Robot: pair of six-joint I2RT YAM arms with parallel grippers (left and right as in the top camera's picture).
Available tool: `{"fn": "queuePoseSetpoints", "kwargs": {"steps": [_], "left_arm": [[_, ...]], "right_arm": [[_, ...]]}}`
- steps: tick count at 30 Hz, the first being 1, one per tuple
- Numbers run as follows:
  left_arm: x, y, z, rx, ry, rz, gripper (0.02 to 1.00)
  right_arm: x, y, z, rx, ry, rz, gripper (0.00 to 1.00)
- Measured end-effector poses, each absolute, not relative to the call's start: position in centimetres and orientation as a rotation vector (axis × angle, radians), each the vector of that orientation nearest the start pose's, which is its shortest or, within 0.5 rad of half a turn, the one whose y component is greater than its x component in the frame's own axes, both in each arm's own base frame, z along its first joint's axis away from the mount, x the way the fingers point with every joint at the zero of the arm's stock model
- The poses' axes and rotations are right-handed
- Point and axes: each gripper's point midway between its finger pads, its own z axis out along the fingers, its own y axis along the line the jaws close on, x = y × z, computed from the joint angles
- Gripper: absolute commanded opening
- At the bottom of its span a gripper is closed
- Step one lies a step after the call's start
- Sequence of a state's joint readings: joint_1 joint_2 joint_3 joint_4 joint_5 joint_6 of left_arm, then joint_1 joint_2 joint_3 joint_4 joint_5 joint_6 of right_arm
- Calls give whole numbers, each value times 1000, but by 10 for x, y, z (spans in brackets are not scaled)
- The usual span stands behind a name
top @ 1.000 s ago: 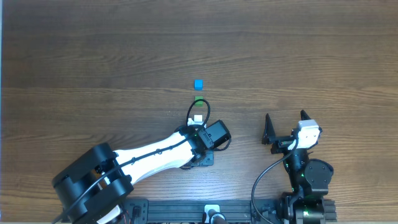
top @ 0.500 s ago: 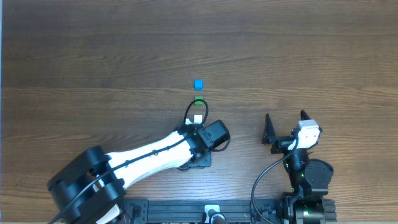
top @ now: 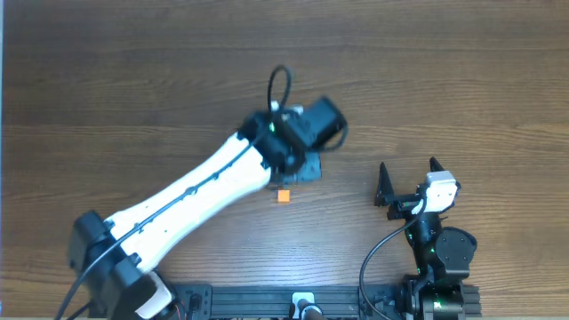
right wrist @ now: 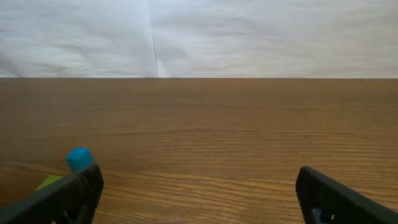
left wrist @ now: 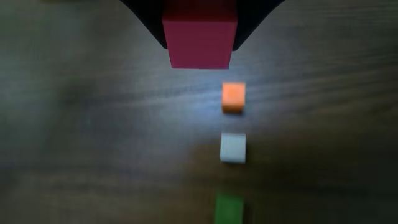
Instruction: Stack Cubes
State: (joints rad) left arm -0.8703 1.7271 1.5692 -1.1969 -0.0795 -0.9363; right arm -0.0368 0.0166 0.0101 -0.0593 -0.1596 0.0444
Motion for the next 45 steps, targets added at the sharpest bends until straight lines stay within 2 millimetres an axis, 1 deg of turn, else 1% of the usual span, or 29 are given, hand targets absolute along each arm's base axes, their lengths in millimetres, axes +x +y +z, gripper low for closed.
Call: {"fn": "queuePoseSetpoints", "kwargs": {"steps": [1, 3, 8, 12, 19, 26, 31, 35, 38, 45], "left_arm": [[252, -271, 154, -117, 2938, -172, 150], [258, -271, 146, -122, 2951, -147, 148], [265, -266, 113, -120, 3013, -40, 145], [268, -263, 97, -124, 3042, 13, 148], [276, -266, 86, -134, 3050, -6, 145], [282, -264, 75, -166, 3045, -41, 148], [277, -262, 59, -169, 3063, -47, 150], [273, -258, 50, -169, 3074, -31, 152], [271, -256, 47, -171, 3081, -25, 152], [275, -252, 47, -189, 3080, -25, 152]], "right_arm": [[245, 18, 160, -56, 1637, 136, 993], [245, 18, 160, -56, 1637, 136, 991], [245, 18, 160, -56, 1637, 136, 991], [245, 18, 160, -56, 1637, 136, 993], [245, 18, 160, -56, 1637, 136, 993], [245, 18, 160, -56, 1637, 136, 993], [245, 18, 160, -56, 1637, 136, 993], [245, 18, 160, -56, 1637, 136, 991], [245, 18, 160, -56, 1637, 136, 993], [245, 18, 160, -56, 1637, 136, 991]]}}
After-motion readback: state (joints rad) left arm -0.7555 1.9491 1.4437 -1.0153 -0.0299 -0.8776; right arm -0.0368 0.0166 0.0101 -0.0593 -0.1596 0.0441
